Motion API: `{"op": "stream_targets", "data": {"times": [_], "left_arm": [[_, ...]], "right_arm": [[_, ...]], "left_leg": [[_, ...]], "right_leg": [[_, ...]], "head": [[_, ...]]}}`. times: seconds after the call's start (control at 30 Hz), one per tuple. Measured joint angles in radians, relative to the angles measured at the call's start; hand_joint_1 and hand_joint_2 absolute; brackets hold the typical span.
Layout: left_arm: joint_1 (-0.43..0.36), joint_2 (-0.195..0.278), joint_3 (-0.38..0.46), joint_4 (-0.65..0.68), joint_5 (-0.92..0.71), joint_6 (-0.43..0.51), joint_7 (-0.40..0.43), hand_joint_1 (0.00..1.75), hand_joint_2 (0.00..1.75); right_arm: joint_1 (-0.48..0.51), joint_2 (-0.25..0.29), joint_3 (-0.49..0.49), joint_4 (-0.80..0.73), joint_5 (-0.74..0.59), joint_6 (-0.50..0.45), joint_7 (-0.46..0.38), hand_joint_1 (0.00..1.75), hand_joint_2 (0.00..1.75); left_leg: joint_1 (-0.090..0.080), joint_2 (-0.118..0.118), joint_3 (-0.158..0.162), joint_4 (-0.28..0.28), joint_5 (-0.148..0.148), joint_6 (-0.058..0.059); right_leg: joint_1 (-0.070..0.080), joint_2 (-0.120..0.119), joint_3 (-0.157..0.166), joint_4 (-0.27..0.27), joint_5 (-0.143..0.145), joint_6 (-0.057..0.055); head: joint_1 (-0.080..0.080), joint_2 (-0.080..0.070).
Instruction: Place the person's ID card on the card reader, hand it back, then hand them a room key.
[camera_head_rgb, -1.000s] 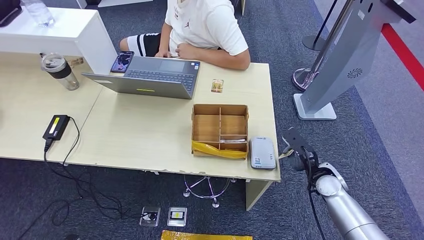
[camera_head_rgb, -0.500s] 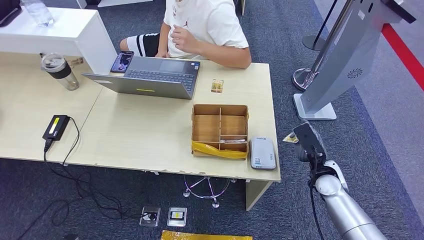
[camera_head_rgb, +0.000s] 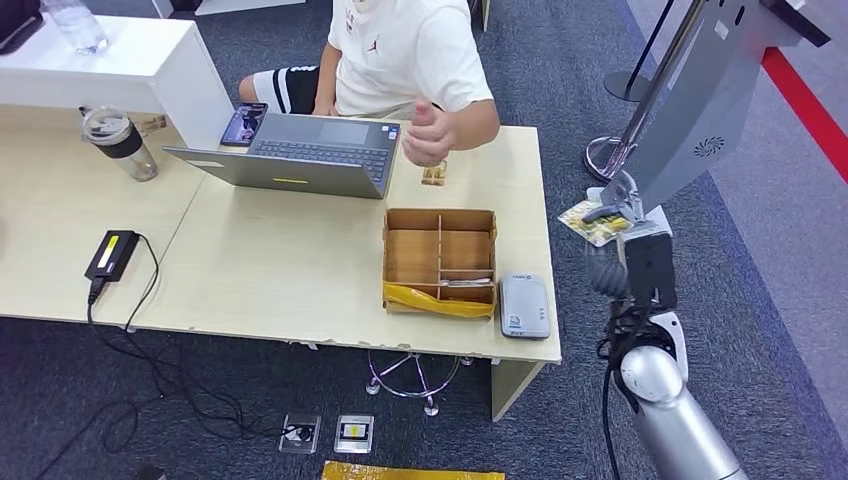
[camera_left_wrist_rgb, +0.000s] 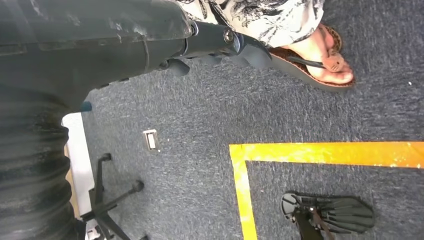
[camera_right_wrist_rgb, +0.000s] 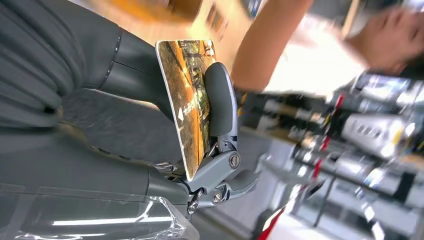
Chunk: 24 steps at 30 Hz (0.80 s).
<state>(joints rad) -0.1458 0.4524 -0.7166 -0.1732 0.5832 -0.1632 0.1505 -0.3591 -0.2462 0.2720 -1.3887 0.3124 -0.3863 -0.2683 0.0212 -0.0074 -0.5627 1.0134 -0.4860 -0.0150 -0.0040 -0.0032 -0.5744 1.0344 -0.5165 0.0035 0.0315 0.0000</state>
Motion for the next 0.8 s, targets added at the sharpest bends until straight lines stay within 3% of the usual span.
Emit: {"op": "stream_targets", "data": {"times": [0.17, 0.33, 0.53, 0.8], "left_arm": [[-0.004, 0.0, -0.019, 0.0, 0.0, -0.002, -0.013, 0.0, 1.75], [-0.008, -0.002, -0.03, 0.0, 0.003, 0.005, -0.019, 0.0, 1.75], [-0.011, -0.008, -0.048, 0.0, 0.004, 0.02, -0.034, 0.0, 1.75], [-0.011, -0.012, -0.071, 0.0, 0.005, 0.024, -0.039, 0.0, 1.75]], "right_arm": [[-0.083, 0.078, 0.087, -0.018, 0.14, 0.117, -0.013, 1.75, 1.75], [-0.257, 0.192, 0.154, 0.091, 0.262, 0.175, -0.058, 1.75, 1.75], [-0.435, 0.32, 0.218, 0.285, 0.382, 0.174, -0.084, 1.75, 1.75], [-0.514, 0.408, 0.281, 0.484, 0.452, 0.141, -0.088, 1.75, 1.75]], "left_leg": [[0.0, 0.0, 0.0, 0.0, 0.001, -0.001], [0.0, 0.0, -0.001, 0.0, 0.002, -0.002], [0.0, -0.001, -0.001, 0.0, 0.002, -0.003], [0.0, -0.001, -0.001, 0.0, 0.002, -0.003]], "right_leg": [[0.0, 0.0, 0.0, 0.001, 0.0, 0.0], [0.0, 0.001, -0.001, 0.003, 0.001, -0.001], [0.001, 0.0, -0.002, 0.003, 0.001, -0.001], [0.0, 0.0, -0.002, 0.003, 0.0, -0.002]], "head": [[0.0, 0.0], [0.0, 0.0], [0.0, 0.0], [0.0, 0.0]]}}
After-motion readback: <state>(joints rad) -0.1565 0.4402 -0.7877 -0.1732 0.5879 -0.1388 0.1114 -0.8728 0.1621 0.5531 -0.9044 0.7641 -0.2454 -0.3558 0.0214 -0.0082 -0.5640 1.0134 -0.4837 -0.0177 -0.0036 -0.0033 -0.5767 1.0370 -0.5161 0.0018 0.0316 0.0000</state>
